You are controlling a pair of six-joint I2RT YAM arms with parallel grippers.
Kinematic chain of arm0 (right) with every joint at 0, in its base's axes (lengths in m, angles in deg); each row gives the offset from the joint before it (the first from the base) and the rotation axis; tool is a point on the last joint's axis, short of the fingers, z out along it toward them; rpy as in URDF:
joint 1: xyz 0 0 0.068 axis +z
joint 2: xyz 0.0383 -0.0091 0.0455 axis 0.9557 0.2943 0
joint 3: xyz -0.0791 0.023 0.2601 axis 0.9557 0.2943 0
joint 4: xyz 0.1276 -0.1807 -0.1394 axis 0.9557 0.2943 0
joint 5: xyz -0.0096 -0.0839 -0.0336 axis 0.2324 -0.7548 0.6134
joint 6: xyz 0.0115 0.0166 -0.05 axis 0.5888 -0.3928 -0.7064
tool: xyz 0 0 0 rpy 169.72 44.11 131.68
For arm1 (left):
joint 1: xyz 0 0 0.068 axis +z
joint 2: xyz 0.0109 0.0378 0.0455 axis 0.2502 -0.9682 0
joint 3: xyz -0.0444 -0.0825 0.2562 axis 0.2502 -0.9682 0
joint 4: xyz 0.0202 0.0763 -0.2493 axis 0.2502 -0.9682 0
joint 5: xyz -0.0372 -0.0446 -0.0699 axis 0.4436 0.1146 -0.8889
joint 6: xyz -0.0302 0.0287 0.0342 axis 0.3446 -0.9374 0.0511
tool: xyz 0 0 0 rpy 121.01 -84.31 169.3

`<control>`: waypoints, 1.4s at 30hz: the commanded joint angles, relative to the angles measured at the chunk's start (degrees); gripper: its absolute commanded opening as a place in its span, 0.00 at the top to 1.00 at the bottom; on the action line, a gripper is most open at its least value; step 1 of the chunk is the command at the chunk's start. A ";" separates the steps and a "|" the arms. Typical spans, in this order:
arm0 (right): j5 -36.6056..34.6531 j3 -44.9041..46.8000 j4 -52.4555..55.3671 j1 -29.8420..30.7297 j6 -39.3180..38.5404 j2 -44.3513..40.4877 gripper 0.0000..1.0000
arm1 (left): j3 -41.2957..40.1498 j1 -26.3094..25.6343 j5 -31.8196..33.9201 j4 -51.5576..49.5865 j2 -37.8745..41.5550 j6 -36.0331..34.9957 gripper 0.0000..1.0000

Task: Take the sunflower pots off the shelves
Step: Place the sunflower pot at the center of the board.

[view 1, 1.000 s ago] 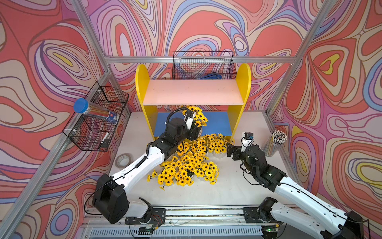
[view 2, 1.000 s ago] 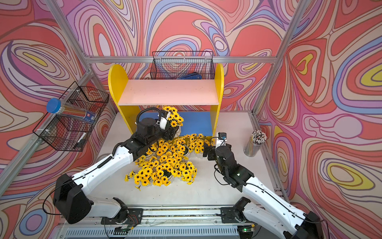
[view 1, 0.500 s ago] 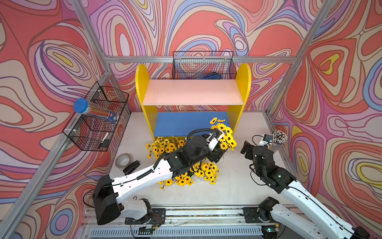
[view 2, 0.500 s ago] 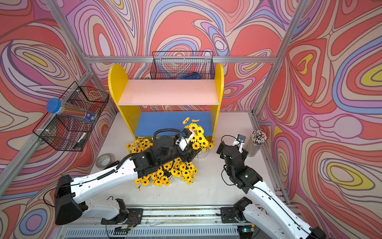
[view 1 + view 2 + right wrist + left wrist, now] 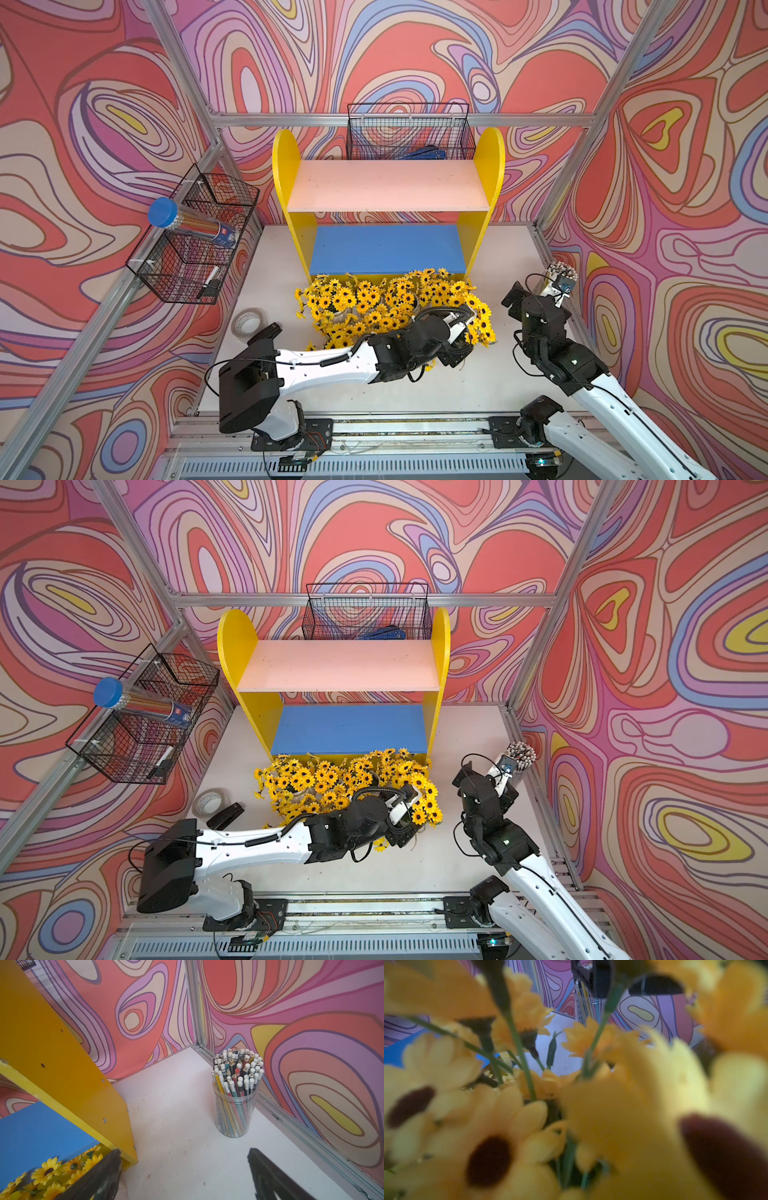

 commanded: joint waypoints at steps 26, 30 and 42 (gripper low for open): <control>2.33 1.85 -1.59 -0.69 -3.21 -2.97 0.02 | -2.21 -2.36 25.16 21.28 -18.90 5.42 0.72; 2.95 1.66 -1.60 -0.64 -3.38 -3.22 0.02 | -3.10 -1.88 24.40 20.88 -18.96 8.76 0.69; 5.62 1.19 -1.77 -0.66 -4.00 -2.17 0.02 | -3.49 -1.92 22.20 16.90 -16.24 14.93 0.10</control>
